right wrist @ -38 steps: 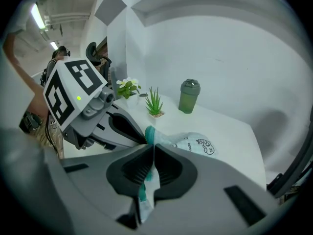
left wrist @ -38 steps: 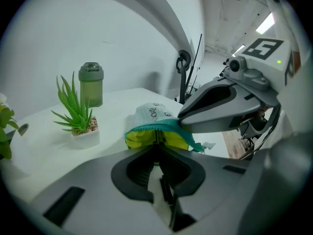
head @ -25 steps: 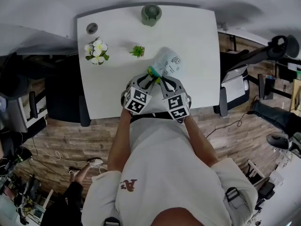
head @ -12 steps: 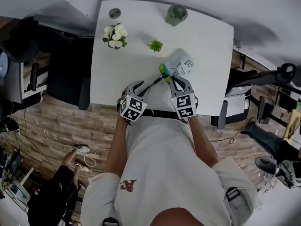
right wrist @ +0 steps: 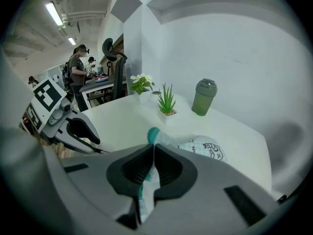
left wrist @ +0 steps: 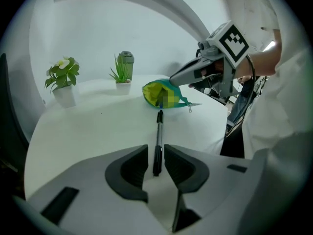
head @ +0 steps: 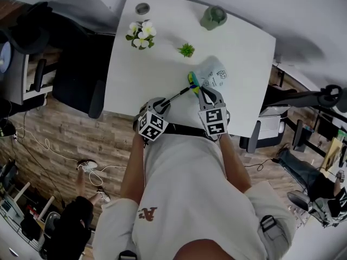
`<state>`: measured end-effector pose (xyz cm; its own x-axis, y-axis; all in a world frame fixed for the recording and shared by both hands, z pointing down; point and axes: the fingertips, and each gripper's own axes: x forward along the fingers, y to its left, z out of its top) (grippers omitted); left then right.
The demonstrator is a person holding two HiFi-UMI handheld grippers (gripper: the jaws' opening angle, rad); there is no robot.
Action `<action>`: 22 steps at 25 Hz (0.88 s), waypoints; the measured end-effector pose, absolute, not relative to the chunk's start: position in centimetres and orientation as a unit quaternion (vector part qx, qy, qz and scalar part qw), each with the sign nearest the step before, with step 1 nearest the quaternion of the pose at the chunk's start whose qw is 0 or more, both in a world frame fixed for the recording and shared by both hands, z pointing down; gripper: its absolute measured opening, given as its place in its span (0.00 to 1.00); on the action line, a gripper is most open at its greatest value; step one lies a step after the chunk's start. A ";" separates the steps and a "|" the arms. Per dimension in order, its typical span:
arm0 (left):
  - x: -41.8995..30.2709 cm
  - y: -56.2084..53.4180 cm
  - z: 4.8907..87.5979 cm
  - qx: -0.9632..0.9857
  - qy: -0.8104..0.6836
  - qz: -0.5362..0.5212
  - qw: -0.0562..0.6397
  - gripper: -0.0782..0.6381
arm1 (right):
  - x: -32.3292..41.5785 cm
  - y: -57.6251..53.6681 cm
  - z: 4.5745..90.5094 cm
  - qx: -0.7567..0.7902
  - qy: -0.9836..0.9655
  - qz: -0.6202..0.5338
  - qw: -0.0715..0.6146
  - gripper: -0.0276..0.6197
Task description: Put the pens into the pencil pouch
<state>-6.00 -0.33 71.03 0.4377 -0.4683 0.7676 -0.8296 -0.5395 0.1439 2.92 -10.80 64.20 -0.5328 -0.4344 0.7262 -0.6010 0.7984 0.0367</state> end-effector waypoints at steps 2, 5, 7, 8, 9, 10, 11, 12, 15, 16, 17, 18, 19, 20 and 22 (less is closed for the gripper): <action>-6.0 0.0 71.7 0.804 -0.399 0.354 0.263 0.24 | 2.8 -10.9 64.3 0.297 -0.869 0.109 0.381 0.06; -6.1 0.2 72.4 0.802 -0.398 0.367 0.254 0.22 | 2.8 -10.9 64.4 0.297 -0.869 0.109 0.381 0.06; -6.2 0.1 72.4 0.801 -0.398 0.370 0.251 0.17 | 2.9 -10.9 64.4 0.298 -0.868 0.109 0.382 0.06; -6.3 0.0 72.4 0.802 -0.395 0.370 0.253 0.17 | 2.9 -10.9 64.4 0.299 -0.868 0.109 0.382 0.06; -6.3 0.0 72.3 0.804 -0.390 0.370 0.255 0.17 | 2.9 -10.9 64.3 0.300 -0.867 0.109 0.382 0.06; -6.3 0.0 72.2 0.805 -0.386 0.369 0.257 0.17 | 2.9 -10.9 64.3 0.301 -0.867 0.109 0.382 0.06; -6.3 0.0 72.0 0.807 -0.384 0.367 0.257 0.17 | 2.9 -10.9 64.2 0.302 -0.867 0.109 0.381 0.06; -6.4 -0.1 71.7 0.809 -0.383 0.365 0.256 0.16 | 3.0 -10.9 64.2 0.303 -0.867 0.109 0.381 0.06; -6.6 -0.5 70.5 0.815 -0.382 0.355 0.252 0.16 | 3.0 -11.0 64.0 0.309 -0.866 0.110 0.378 0.06; -6.6 -0.7 70.0 0.818 -0.382 0.351 0.250 0.16 | 3.0 -11.1 63.9 0.311 -0.866 0.110 0.376 0.06; -6.6 -1.0 69.6 0.821 -0.380 0.348 0.247 0.16 | 3.0 -11.1 63.9 0.313 -0.866 0.111 0.375 0.06; -6.6 -1.2 69.2 0.824 -0.377 0.346 0.243 0.16 | 3.0 -11.1 63.8 0.315 -0.865 0.111 0.374 0.06; -6.5 -1.5 68.9 0.827 -0.373 0.345 0.240 0.16 | 3.1 -11.2 63.7 0.317 -0.865 0.111 0.373 0.06; -6.4 -1.8 68.7 0.830 -0.369 0.345 0.238 0.16 | 3.1 -11.2 63.6 0.319 -0.864 0.111 0.372 0.06; -6.1 -2.4 68.3 0.834 -0.361 0.344 0.234 0.16 | 3.2 -11.2 63.4 0.323 -0.864 0.111 0.370 0.06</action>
